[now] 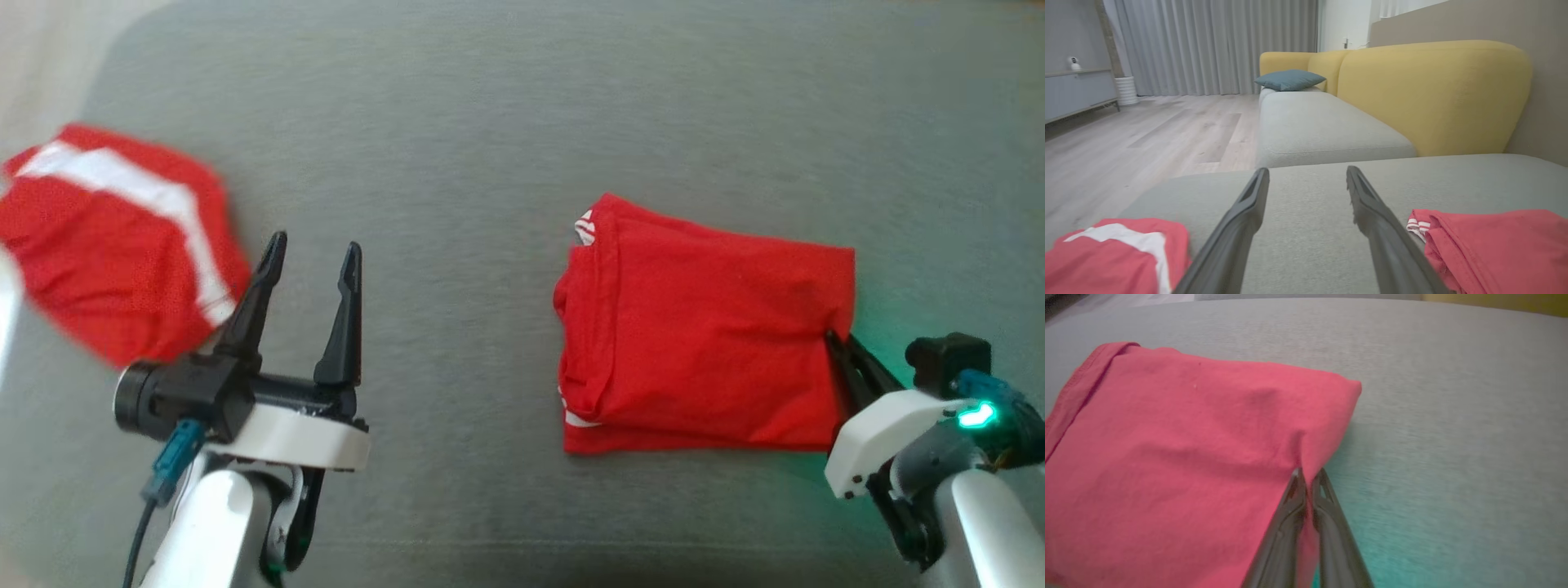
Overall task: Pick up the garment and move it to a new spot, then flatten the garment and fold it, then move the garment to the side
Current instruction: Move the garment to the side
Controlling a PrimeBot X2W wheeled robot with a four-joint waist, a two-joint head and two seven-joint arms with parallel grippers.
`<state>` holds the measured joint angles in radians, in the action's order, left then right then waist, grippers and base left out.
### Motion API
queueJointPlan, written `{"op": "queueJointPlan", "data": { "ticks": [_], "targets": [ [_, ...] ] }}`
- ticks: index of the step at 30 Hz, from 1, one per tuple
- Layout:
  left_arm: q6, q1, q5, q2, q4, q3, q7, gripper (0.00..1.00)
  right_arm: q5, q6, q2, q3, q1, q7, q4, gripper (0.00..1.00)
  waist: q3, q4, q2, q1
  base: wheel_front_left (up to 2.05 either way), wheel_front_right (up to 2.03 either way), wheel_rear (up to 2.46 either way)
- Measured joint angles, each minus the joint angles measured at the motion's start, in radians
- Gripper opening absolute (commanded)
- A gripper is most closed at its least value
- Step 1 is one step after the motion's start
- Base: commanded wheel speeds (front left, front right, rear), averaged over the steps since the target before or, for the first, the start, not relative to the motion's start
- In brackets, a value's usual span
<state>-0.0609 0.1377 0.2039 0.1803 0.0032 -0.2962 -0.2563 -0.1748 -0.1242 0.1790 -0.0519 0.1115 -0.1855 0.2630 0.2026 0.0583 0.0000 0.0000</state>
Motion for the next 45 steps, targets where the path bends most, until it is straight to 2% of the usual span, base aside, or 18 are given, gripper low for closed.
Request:
{"op": "queueJointPlan", "data": {
  "ticks": [4,9,10,16,20,27,35,36,37,38,39,45],
  "targets": [
    [0.007,-0.021,0.0,0.006,-0.009,-0.008,0.0,1.0,-0.005,0.0,0.027,-0.008,0.029,0.002,0.007,0.0,0.011,-0.092,0.0,0.0,0.0,0.0,0.0],
    [0.019,-0.001,0.0,0.009,-0.033,-0.017,0.009,1.0,-0.029,0.0,0.085,-0.026,0.143,0.026,0.047,0.0,0.04,-0.193,0.0,0.0,0.0,0.0,0.0],
    [0.019,-0.001,0.0,0.009,-0.033,-0.017,0.009,1.0,-0.029,0.0,0.085,-0.026,0.143,0.026,0.047,0.0,0.04,-0.193,0.0,0.0,0.0,0.0,0.0],
    [0.045,0.08,-0.027,0.027,-0.059,-0.048,0.027,1.0,-0.032,0.0,0.188,0.03,0.293,0.069,0.134,0.0,0.12,-0.261,0.0,0.0001,0.0,0.0,0.0],
    [0.064,0.127,-0.043,0.032,-0.077,-0.077,0.035,1.0,-0.028,0.0,0.246,0.075,0.381,0.091,0.163,0.0,0.177,-0.289,0.0,0.0002,0.0,0.0,0.0],
    [0.089,0.218,-0.071,0.031,-0.097,-0.113,0.036,1.0,-0.017,0.0,0.302,0.134,0.465,0.094,0.181,0.0,0.266,-0.311,0.0,0.0002,0.0,0.0,0.0],
    [0.108,0.3,-0.091,0.032,-0.107,-0.14,0.035,1.0,0.036,0.0,0.305,0.222,0.518,0.098,0.254,0.0,0.359,-0.292,0.0,0.0002,0.0,0.0,0.0],
    [0.114,0.304,-0.094,0.032,-0.106,-0.143,0.034,1.0,0.048,0.0,0.302,0.227,0.524,0.108,0.264,0.17,0.367,-0.287,0.0,0.0003,0.0,0.0,0.0],
    [0.114,0.307,-0.096,0.032,-0.106,-0.146,0.034,1.0,0.062,0.0,0.298,0.23,0.528,0.118,0.274,0.39,0.374,-0.283,0.0,0.0002,0.0,0.0,0.0],
    [0.115,0.31,-0.096,0.032,-0.104,-0.147,0.033,1.0,0.072,0.0,0.288,0.236,0.535,0.119,0.289,0.79,0.38,-0.278,0.0,0.0001,0.0,0.0,0.0],
    [0.115,0.312,-0.096,0.032,-0.1,-0.147,0.033,1.0,0.086,0.0,0.276,0.242,0.538,0.131,0.303,1.0,0.385,-0.273,0.0,0.0001,0.0,0.0,0.0],
    [0.114,0.313,-0.079,0.027,-0.069,-0.147,0.02,1.0,0.158,0.0,0.216,0.34,0.533,0.21,0.373,1.0,0.369,-0.251,0.0,0.0,0.0,0.0,0.0]
  ]
}}
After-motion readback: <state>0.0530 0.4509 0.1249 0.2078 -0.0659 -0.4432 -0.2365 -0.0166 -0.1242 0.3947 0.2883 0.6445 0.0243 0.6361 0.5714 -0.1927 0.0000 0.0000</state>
